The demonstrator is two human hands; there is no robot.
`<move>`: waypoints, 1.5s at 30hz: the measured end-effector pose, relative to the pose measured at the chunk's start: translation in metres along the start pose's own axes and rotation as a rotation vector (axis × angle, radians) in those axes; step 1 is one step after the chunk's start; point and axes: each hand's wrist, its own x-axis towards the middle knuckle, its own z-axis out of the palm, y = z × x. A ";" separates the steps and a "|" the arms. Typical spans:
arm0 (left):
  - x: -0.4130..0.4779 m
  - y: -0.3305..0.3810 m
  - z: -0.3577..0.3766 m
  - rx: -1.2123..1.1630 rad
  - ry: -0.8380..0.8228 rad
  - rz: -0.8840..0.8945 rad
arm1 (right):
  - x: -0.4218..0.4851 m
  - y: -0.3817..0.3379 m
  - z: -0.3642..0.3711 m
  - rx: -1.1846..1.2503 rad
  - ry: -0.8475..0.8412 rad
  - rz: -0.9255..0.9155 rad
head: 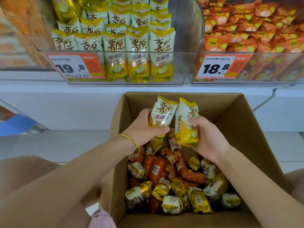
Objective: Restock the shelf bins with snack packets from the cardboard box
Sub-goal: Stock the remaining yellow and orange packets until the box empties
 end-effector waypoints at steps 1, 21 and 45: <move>-0.001 0.001 0.002 -0.020 -0.013 0.010 | -0.001 -0.003 0.003 -0.065 -0.010 -0.034; -0.022 0.095 -0.096 0.111 0.418 0.640 | 0.017 -0.122 0.139 -0.244 -0.344 -0.473; 0.008 0.046 -0.216 0.506 1.029 0.603 | 0.175 -0.123 0.272 -0.771 -0.084 -0.637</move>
